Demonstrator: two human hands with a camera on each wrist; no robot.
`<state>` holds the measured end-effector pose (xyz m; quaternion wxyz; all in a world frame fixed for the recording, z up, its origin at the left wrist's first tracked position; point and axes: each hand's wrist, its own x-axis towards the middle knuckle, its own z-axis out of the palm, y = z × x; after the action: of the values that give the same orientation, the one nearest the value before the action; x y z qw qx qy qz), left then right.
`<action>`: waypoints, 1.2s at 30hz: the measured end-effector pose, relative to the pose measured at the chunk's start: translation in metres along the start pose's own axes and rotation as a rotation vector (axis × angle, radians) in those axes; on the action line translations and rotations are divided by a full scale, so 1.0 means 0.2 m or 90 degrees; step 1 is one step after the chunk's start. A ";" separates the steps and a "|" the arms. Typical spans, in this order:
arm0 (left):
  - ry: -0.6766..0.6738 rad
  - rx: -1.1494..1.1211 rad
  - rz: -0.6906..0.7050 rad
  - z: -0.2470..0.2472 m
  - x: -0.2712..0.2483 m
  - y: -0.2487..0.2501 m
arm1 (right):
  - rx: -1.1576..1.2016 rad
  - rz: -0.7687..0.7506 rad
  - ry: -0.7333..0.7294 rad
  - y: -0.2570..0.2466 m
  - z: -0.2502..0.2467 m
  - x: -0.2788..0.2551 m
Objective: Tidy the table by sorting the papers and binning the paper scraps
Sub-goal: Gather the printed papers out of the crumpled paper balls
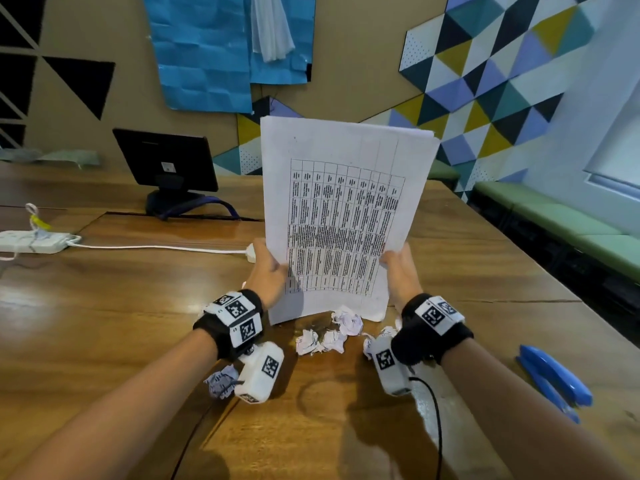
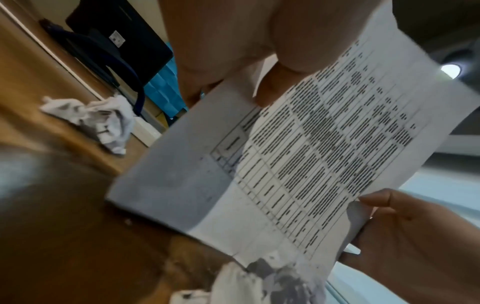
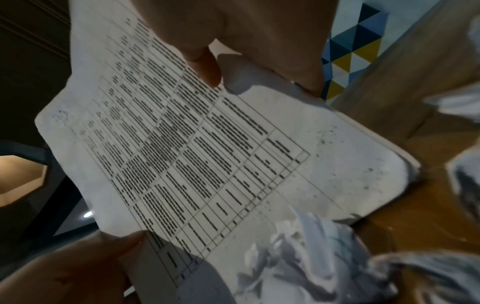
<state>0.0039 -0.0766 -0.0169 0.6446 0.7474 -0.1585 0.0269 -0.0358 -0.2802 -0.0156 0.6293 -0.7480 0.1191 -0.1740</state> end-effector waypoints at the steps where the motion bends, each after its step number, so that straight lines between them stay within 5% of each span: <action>1: -0.007 0.002 -0.011 0.00 -0.01 -0.01 | 0.002 0.002 -0.003 0.01 0.00 0.00; 13: 0.049 -0.033 0.072 -0.07 0.14 0.30 | 0.094 -0.123 0.100 -0.29 -0.01 0.12; 29: 0.045 -0.068 0.016 -0.03 0.05 0.15 | 0.022 -0.058 0.044 -0.11 -0.01 0.06; 36: 0.054 -0.039 0.117 -0.10 0.16 0.30 | 0.048 -0.110 0.056 -0.29 -0.06 0.13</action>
<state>0.0205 -0.0708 0.0521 0.6678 0.7081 -0.1996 0.1127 -0.0194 -0.2905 0.0453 0.6335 -0.7232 0.0748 -0.2648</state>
